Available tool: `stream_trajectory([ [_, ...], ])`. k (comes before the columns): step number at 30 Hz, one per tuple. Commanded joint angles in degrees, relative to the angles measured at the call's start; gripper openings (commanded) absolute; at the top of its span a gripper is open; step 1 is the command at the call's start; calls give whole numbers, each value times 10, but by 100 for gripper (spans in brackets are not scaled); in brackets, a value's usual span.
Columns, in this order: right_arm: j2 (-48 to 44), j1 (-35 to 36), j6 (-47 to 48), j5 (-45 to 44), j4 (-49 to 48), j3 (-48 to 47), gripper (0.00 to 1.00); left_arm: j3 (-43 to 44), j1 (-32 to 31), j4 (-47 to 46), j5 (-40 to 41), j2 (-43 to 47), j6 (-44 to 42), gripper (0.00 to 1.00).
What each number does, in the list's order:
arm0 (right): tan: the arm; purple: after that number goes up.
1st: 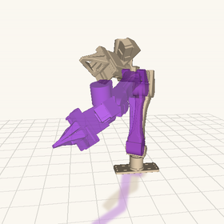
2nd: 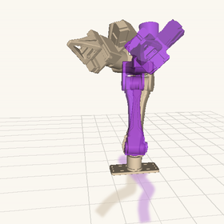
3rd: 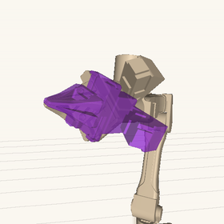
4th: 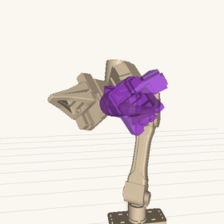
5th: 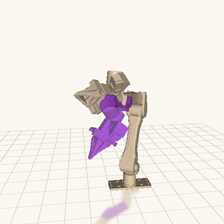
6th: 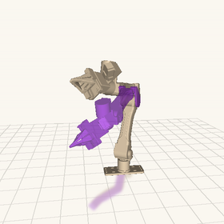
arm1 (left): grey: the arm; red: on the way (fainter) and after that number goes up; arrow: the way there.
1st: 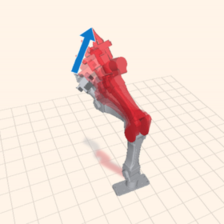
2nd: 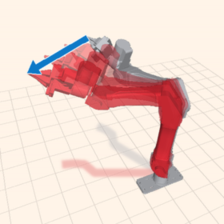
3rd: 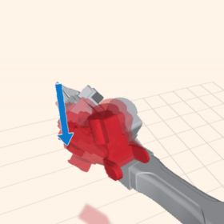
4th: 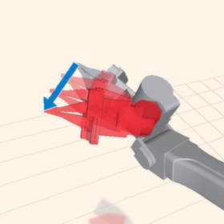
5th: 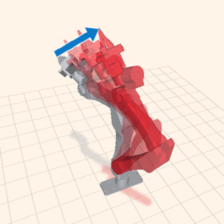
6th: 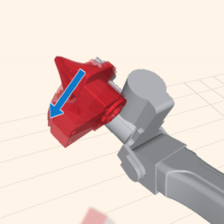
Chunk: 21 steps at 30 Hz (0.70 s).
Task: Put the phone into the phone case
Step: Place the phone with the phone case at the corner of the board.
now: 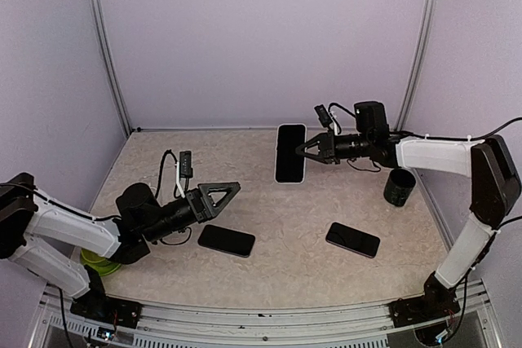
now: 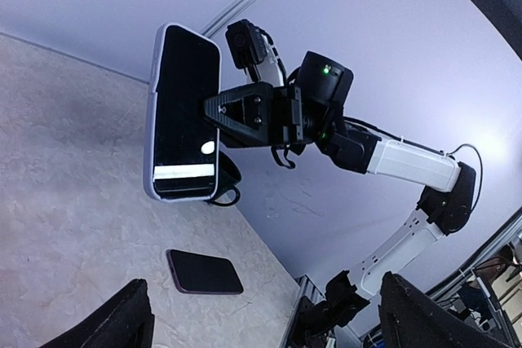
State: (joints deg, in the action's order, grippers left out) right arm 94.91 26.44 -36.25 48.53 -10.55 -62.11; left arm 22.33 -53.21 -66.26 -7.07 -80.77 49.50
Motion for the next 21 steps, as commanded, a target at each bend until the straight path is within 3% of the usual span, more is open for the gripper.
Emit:
stream_trajectory([
  [1, 44, -21, 82, -35, 141, -93, 0, -16, 2, 94, 34, 58, -47, 94],
  [12, 181, -75, 151, -66, 291, -278, 0, -56, 2, 222, 111, 191, -61, 99],
  [21, 281, -114, 190, -25, 355, -376, 0, -76, 2, 272, 138, 256, -67, 99],
])
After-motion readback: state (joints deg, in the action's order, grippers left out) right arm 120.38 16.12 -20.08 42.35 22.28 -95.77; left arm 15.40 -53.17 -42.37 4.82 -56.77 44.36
